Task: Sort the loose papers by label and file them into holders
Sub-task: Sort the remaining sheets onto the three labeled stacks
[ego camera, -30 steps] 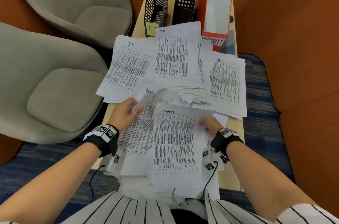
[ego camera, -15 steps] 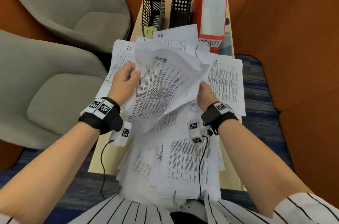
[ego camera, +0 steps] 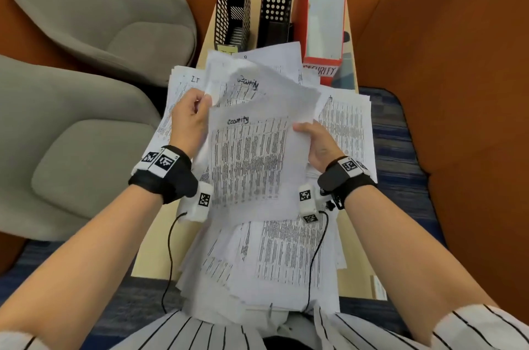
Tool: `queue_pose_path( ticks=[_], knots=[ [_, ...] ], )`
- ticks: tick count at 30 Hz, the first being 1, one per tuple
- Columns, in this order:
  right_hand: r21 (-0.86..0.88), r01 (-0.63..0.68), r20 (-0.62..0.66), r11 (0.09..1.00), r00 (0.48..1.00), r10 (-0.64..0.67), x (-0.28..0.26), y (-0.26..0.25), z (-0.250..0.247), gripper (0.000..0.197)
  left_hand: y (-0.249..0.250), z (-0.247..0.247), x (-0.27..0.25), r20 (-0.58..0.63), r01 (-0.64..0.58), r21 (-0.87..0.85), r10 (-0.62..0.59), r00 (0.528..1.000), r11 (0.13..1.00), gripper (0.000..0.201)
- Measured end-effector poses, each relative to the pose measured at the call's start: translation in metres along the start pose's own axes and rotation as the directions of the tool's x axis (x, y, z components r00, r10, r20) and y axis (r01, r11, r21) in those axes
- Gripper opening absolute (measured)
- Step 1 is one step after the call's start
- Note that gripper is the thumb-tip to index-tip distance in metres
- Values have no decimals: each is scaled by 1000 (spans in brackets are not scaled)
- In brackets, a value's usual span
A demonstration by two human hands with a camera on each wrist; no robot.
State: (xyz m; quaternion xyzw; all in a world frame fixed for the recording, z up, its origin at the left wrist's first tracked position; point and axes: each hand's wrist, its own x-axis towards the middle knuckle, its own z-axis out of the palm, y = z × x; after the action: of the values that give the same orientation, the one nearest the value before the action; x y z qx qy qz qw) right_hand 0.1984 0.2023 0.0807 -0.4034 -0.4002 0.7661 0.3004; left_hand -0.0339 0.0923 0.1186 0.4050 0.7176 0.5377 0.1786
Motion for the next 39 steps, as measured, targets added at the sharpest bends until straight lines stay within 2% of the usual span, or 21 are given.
queue_pose_path(
  ticks=[2, 4, 6, 8, 10, 11, 14, 15, 17, 18, 20, 22, 23, 24, 25, 27, 28, 29, 31, 36, 39],
  knots=[
    [-66, 46, -51, 997, 997, -50, 6, -5, 6, 32, 7, 1, 1, 45, 8, -9, -8, 999, 1000, 20],
    [-182, 128, -184, 975, 970, -161, 12, -13, 12, 15, 13, 1, 2, 74, 110, -134, -100, 992, 985, 9],
    [-321, 168, -365, 932, 886, -285, 19, -22, 12, 22, 14, 0, 3, 162, 245, -290, -205, 965, 925, 43],
    [-339, 191, -450, 921, 827, -337, 23, -29, 11, 10, 14, 6, -5, 311, 284, -184, -219, 925, 941, 70],
    [-258, 163, -474, 952, 837, -272, 23, -37, 8, 26, 9, 18, -17, 410, 188, 55, -194, 891, 981, 84],
    [-200, 147, -477, 969, 849, -227, 27, -40, 4, 34, 4, 25, -21, 385, 185, 99, -209, 899, 978, 81],
    [-215, -40, -400, 976, 915, -51, 24, -48, -10, 65, -11, 37, -27, 224, 340, -125, -307, 925, 932, 42],
    [-295, -152, -347, 943, 937, 43, 20, -46, -21, 67, -16, 41, -27, 175, 385, -198, -354, 919, 901, 38],
    [-410, -323, -209, 853, 944, 256, 6, -30, -40, 40, -23, 46, -24, 113, 423, -254, -408, 906, 870, 39],
    [-413, -368, -140, 833, 929, 341, 2, -17, -51, 29, -22, 51, -22, 120, 438, -257, -421, 899, 862, 41],
    [-379, -382, -99, 843, 923, 373, -6, 9, -71, 27, -25, 64, -18, 201, 484, -191, -449, 871, 854, 45],
    [-403, -360, -299, 842, 921, 250, -4, 27, -93, 34, -23, 77, -19, 361, 539, -89, -477, 801, 837, 42],
    [-444, -375, -455, 814, 877, 155, -2, 28, -104, 37, -26, 82, -21, 444, 568, -37, -496, 746, 822, 37],
    [-490, -406, -583, 771, 811, 56, 0, 30, -118, 39, -28, 86, -26, 511, 553, 83, -512, 690, 829, 31],
    [-588, -473, -653, 657, 757, -39, -7, 21, -124, 39, -34, 88, -32, 567, 463, 264, -525, 635, 846, 30],
    [-746, -632, -658, 207, 748, -85, -26, 3, -142, 37, -54, 90, -47, 587, 259, 576, -613, 530, 775, 35],
    [-758, -649, -653, 70, 755, -57, -35, -6, -151, 43, -63, 90, -57, 565, 233, 649, -664, 490, 724, 47],
    [-755, -656, -656, 0, 754, -32, -43, -10, -159, 52, -75, 90, -66, 543, 256, 675, -701, 462, 692, 58],
    [-758, -648, -650, -70, 760, -7, -50, -12, -171, 60, -90, 89, -81, 571, 300, 620, -679, 461, 725, 57],
    [-763, -585, -629, -275, 770, 106, -31, -27, -176, 51, -107, 88, -95, 658, 276, 514, -579, 481, 813, 30],
    [-771, -604, -626, -202, 778, 61, 14, -24, -204, 34, -109, 89, -96, 670, 232, 531, -571, 474, 815, 26]
  ],
)
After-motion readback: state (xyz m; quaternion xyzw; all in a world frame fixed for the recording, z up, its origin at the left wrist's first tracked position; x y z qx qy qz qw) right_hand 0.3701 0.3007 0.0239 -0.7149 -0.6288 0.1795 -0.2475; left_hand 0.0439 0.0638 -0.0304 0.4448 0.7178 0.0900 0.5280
